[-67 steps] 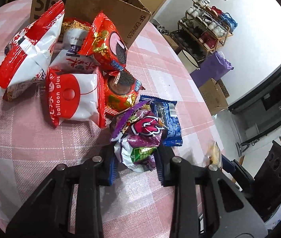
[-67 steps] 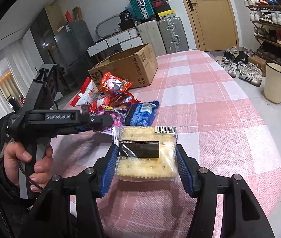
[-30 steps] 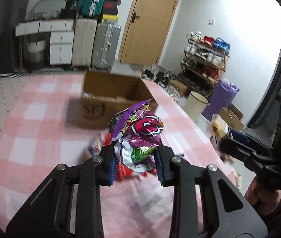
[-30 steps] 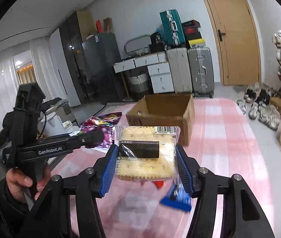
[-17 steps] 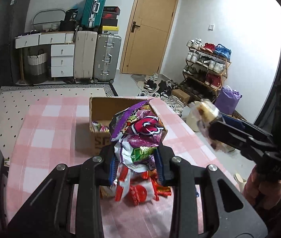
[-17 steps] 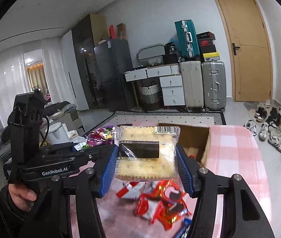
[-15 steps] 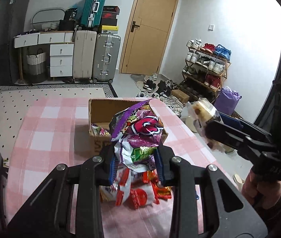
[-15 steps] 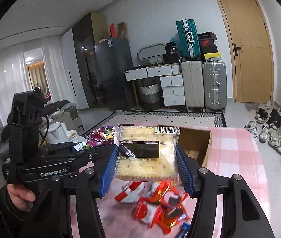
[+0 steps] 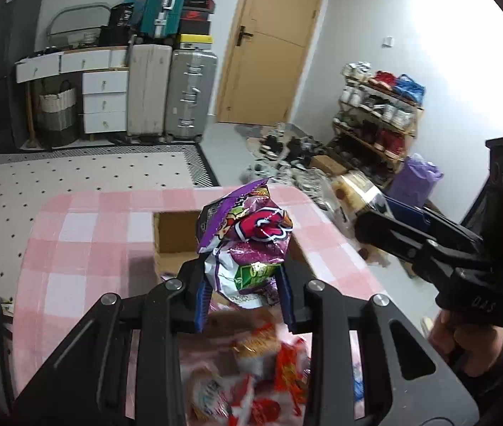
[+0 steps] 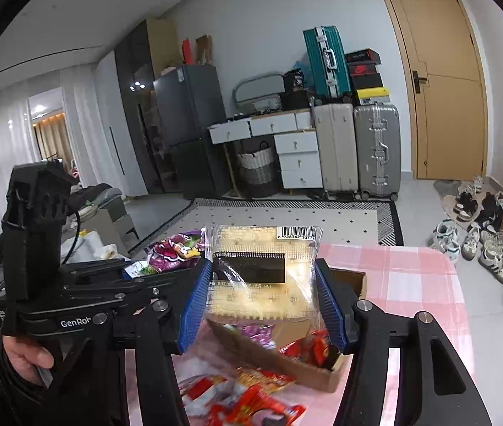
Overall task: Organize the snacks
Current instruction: 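Carry both snacks over the box and open both grippers to drop them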
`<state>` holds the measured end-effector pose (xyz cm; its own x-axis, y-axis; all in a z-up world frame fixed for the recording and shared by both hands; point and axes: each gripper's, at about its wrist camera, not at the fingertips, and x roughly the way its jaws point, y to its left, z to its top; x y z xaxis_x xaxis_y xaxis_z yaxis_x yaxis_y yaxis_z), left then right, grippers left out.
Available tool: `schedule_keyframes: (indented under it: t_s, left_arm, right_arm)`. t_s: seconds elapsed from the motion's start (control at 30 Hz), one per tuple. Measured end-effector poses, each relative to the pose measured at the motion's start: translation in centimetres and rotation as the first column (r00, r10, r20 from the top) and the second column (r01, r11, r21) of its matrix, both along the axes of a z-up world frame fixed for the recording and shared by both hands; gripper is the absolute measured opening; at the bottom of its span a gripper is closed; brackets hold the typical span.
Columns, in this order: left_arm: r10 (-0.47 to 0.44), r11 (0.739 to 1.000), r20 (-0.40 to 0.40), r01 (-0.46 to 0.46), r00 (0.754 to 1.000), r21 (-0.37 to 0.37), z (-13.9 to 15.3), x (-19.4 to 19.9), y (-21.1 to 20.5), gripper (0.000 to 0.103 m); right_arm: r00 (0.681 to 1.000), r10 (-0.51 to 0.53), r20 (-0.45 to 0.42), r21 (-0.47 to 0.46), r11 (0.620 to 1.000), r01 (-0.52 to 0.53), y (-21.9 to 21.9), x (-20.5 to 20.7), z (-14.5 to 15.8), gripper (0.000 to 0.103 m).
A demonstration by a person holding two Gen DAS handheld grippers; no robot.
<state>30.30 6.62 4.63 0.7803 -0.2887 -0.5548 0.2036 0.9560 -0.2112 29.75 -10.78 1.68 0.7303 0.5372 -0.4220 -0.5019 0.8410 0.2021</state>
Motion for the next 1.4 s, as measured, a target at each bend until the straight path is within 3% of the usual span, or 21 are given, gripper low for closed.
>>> schedule_keyframes:
  t_s: [0.37, 0.87, 0.97, 1.03, 1.23, 1.4]
  left_arm:
    - [-0.013, 1.000, -0.099, 0.014, 0.995, 0.009, -5.4, 8.9, -1.2, 0.028]
    - [-0.011, 1.000, -0.174, 0.011, 0.985, -0.004, -12.1, 14.6, -2.8, 0.030]
    - [-0.005, 1.000, -0.199, 0.006, 0.980, 0.005, -12.9, 15.0, -2.8, 0.040]
    - [0.016, 1.000, -0.205, -0.012, 0.979, 0.022, -13.5, 15.1, -2.5, 0.062]
    - [0.055, 0.998, -0.181, -0.055, 0.982, 0.004, -14.0, 13.3, -1.0, 0.066]
    - [0.070, 0.998, -0.155, -0.068, 0.986, 0.017, -12.9, 10.5, -0.3, 0.067]
  right_arm:
    - [0.994, -0.019, -0.109, -0.011, 1.000, 0.018, 0.5, 8.5, -4.9, 0.058]
    - [0.984, -0.036, -0.174, -0.052, 0.998, 0.027, 1.2, 12.6, -10.1, 0.059]
    - [0.983, -0.042, -0.177, -0.050, 0.998, 0.034, 1.2, 12.7, -10.4, 0.068]
    - [0.986, -0.043, -0.160, -0.036, 0.999, 0.038, 0.9, 12.4, -10.2, 0.075]
    - [0.987, -0.061, -0.149, 0.025, 0.998, 0.066, -0.9, 10.7, -9.4, 0.078]
    - [0.991, -0.069, -0.113, 0.023, 0.997, 0.072, -1.3, 8.6, -7.8, 0.078]
